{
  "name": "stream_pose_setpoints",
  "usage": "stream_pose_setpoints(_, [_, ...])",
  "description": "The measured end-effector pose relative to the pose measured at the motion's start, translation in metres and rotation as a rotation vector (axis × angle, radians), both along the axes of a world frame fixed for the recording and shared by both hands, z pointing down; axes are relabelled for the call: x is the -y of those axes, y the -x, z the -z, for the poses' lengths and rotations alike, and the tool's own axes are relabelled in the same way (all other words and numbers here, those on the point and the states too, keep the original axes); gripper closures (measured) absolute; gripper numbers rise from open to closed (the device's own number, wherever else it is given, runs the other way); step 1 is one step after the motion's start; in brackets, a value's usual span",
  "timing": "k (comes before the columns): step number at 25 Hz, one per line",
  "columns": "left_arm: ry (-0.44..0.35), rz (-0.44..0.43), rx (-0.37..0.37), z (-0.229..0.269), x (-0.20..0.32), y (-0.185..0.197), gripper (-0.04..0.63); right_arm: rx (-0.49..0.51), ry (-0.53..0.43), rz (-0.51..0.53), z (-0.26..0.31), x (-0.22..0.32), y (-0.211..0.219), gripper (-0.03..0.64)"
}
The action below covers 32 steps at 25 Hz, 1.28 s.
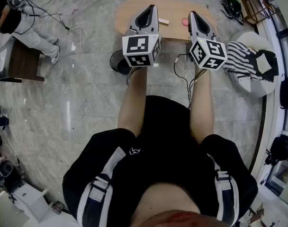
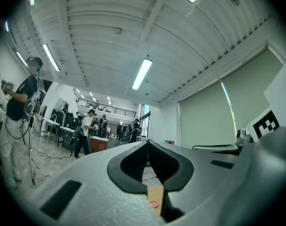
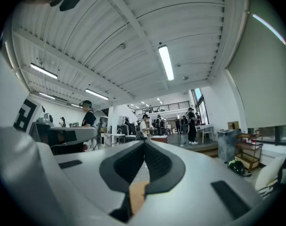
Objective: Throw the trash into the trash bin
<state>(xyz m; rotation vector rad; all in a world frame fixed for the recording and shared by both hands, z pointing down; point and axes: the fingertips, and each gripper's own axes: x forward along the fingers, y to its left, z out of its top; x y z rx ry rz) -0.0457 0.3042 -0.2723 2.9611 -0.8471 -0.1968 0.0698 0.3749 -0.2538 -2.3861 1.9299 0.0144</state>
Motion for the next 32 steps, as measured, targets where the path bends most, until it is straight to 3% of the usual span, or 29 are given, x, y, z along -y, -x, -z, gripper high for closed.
stream_pose_setpoints(7, [-0.001, 0.009, -0.015, -0.002, 0.015, 0.011, 0.584, 0.052, -0.081, -0.043, 0.006, 0.000, -0.004, 0.604])
stream_pose_setpoints(17, [0.081, 0.037, -0.021, -0.025, 0.042, 0.036, 0.584, 0.082, -0.078, -0.140, -0.008, -0.015, -0.015, 0.604])
stream_pose_setpoints(32, [0.088, 0.046, -0.041, -0.026, 0.041, 0.040, 0.584, 0.087, -0.097, -0.151, -0.005, -0.029, -0.023, 0.604])
